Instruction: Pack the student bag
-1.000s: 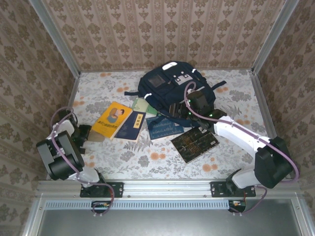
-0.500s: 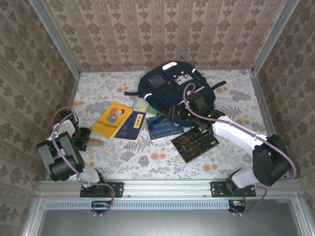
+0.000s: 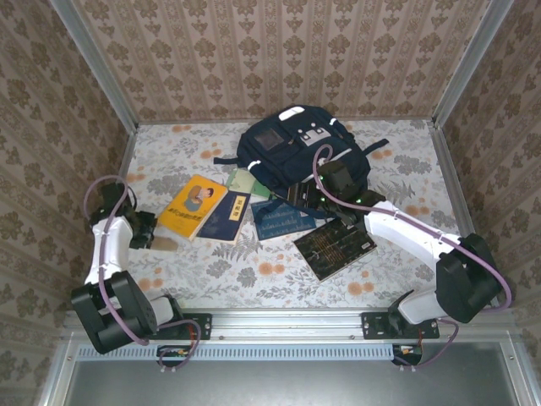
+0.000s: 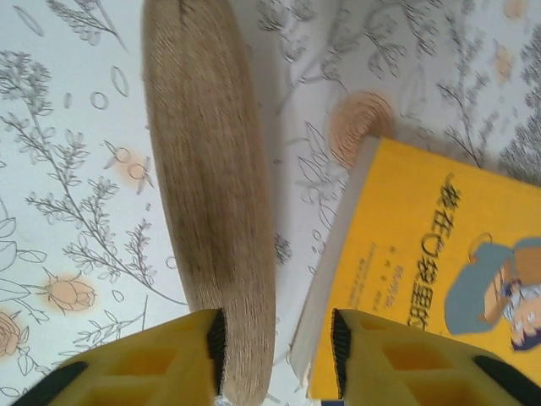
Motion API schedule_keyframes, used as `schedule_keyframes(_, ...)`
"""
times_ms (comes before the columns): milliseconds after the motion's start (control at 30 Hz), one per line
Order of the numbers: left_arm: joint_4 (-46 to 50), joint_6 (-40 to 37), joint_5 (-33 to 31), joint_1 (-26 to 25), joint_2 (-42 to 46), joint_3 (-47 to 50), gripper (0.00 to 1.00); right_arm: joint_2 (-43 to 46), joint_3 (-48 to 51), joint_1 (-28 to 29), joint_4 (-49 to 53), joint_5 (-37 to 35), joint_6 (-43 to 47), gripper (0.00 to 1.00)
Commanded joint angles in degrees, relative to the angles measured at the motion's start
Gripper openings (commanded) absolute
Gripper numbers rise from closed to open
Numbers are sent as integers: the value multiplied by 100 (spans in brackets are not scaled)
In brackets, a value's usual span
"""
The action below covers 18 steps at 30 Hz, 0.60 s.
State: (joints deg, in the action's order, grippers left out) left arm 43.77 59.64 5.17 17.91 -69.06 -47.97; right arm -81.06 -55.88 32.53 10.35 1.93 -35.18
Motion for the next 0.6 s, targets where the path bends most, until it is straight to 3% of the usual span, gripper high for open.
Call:
schedule_keyframes(0,334,121,63,-40,101,-204,56,323,-122,43,211,-11,-62,78)
schedule_keyframes(100,678,124,-45,-48,113,-262,74,361,-85,42,231,-54,-55,79)
schedule_keyframes(233,1229,-12,-462,-23,112,-393,90,354,-56,47,201,-54,-24,79)
schedule_keyframes(400,1048,-49,-359,328,27,-175,100,276,-21,51,94,-22,18,80)
schedule_keyframes(567,347,-75,-217,506,-450,-42,100,213,36,51,15,11,73,80)
